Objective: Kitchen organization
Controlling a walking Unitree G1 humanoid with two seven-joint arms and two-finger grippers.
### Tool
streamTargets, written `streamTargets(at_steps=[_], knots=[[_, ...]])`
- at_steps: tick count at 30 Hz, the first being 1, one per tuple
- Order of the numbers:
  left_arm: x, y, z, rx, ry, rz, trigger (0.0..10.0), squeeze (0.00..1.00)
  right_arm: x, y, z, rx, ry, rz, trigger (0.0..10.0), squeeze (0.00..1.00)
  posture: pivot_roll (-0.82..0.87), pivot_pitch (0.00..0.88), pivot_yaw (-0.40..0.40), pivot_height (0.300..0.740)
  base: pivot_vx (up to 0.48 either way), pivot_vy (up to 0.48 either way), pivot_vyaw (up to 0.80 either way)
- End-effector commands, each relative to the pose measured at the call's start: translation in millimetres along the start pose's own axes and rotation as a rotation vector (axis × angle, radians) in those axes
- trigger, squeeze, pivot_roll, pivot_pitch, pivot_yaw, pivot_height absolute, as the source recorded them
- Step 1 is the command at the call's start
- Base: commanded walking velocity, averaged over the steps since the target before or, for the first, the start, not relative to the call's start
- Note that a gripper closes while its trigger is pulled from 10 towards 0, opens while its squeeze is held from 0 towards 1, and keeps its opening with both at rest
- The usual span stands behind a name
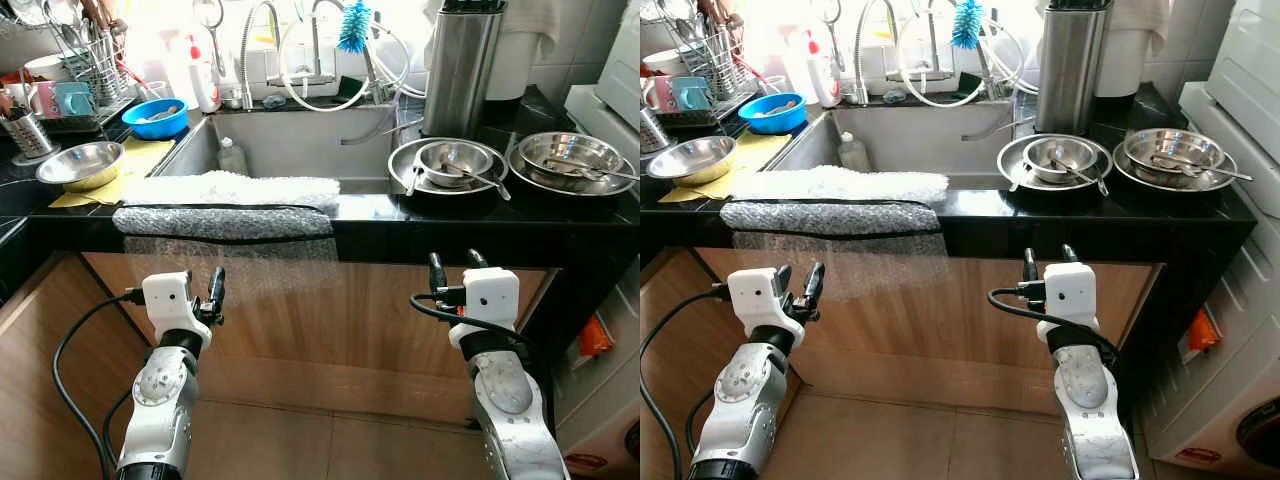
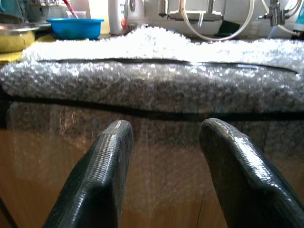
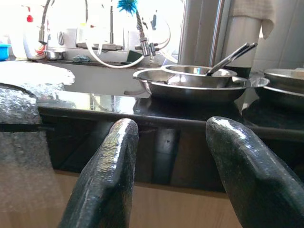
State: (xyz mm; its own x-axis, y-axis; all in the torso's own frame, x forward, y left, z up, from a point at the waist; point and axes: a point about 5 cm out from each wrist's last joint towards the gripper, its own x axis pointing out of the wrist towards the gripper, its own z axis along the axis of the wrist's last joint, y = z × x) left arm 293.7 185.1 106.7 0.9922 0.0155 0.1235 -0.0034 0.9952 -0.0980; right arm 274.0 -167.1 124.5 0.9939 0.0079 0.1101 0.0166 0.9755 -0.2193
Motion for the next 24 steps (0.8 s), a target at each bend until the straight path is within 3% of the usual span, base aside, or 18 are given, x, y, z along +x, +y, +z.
streamTargets(at_steps=[1,13,24], knots=[[2.3,5.2,1,0.002,-0.001,0.021,10.0,0.0,3.0,3.3,6,-0.009,-0.024,0.017,10.0,0.0,-0.12,0.0,0.104,0.74,0.0,0.0,0.0],[7.1,10.5,16,-0.006,-0.07,0.06,10.0,0.0,6.0,6.3,7,0.004,-0.028,0.021,10.0,0.0,-0.1,0.0,0.09,0.74,0.0,0.0,0.0],[9.1,7.3,17,-0.008,-0.078,0.052,10.0,0.0,8.3,6.2,8,0.007,-0.033,0.016,10.0,0.0,-0.11,0.0,0.097,0.74,0.0,0.0,0.0]])
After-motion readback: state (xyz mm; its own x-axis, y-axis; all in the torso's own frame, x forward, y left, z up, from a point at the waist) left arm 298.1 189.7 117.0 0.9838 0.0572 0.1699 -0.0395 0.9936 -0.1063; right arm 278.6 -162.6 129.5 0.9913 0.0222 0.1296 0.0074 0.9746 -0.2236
